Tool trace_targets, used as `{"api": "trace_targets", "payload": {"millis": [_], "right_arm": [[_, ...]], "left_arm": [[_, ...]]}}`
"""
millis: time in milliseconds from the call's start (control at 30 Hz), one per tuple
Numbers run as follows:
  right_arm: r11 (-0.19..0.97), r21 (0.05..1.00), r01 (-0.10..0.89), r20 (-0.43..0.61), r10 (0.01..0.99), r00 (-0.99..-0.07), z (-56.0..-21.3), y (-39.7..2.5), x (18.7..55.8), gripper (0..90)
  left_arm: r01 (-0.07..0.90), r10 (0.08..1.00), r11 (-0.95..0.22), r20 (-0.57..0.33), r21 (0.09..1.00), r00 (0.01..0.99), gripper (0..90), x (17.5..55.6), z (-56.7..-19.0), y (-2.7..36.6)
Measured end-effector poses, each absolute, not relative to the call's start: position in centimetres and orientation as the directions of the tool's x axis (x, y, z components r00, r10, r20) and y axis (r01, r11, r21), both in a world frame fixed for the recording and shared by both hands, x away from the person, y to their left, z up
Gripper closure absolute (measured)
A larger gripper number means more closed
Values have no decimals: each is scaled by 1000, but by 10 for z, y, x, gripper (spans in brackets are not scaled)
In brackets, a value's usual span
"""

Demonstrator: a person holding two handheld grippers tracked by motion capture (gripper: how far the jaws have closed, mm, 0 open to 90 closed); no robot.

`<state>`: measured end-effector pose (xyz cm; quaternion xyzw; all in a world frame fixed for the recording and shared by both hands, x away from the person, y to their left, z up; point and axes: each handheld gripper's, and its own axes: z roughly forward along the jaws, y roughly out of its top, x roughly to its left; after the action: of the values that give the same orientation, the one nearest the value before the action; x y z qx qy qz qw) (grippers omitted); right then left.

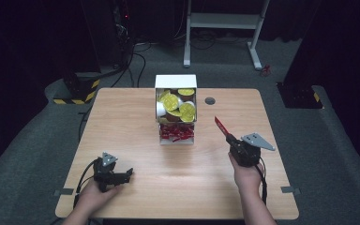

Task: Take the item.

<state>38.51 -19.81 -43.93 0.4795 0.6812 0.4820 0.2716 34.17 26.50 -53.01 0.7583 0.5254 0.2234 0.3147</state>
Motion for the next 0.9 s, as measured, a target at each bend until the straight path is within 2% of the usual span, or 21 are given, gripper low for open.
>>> {"api": "trace_targets", "payload": {"millis": [467, 900], "right_arm": [[87, 907, 413, 70, 934, -351, -443, -194, 417, 882], [103, 875, 473, 45, 956, -291, -466, -197, 443, 882]], "left_arm": [[655, 937, -255, 13, 711, 350, 35, 342, -530, 265], [656, 937, -249, 7, 712, 348, 35, 342, -530, 265]]}}
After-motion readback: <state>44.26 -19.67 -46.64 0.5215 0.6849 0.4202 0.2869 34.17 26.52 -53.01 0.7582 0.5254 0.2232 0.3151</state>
